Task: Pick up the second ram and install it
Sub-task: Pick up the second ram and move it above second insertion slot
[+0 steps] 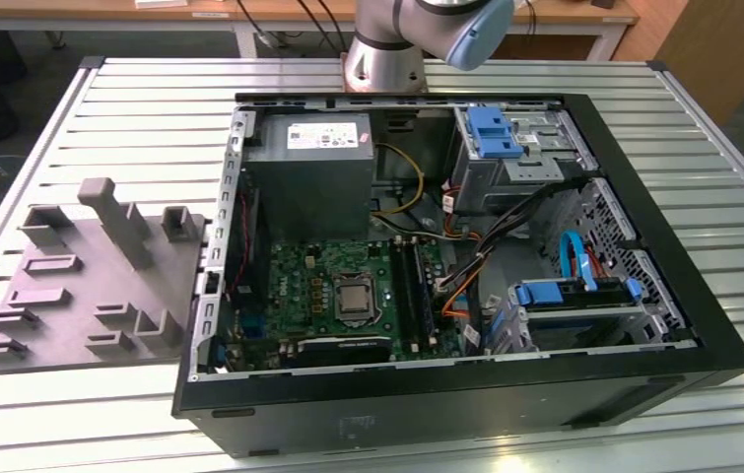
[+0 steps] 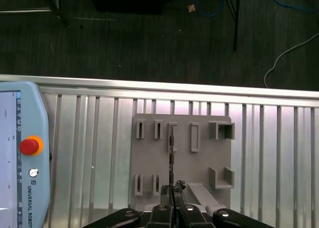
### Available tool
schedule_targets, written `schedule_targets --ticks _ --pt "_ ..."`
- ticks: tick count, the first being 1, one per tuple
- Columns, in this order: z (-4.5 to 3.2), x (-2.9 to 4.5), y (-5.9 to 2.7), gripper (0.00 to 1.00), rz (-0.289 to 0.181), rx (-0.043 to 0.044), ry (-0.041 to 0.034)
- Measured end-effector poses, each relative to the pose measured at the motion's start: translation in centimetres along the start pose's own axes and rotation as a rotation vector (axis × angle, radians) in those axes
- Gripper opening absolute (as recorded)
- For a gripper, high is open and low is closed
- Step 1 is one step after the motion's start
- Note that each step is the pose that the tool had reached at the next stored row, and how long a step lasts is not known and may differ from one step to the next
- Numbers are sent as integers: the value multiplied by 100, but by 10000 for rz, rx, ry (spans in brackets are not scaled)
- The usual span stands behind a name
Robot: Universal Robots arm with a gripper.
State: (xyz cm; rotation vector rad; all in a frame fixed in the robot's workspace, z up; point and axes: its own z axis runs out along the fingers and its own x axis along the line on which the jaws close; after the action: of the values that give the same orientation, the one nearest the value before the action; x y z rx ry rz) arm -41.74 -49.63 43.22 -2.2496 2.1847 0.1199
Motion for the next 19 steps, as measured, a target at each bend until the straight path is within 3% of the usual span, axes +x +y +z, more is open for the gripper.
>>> schedule_targets --ticks 8,15,19 --pt "-9 -1 0 13 0 -3 2" --pt "-130 -7 7 13 0 0 0" --pt "-141 -8 7 13 0 1 0"
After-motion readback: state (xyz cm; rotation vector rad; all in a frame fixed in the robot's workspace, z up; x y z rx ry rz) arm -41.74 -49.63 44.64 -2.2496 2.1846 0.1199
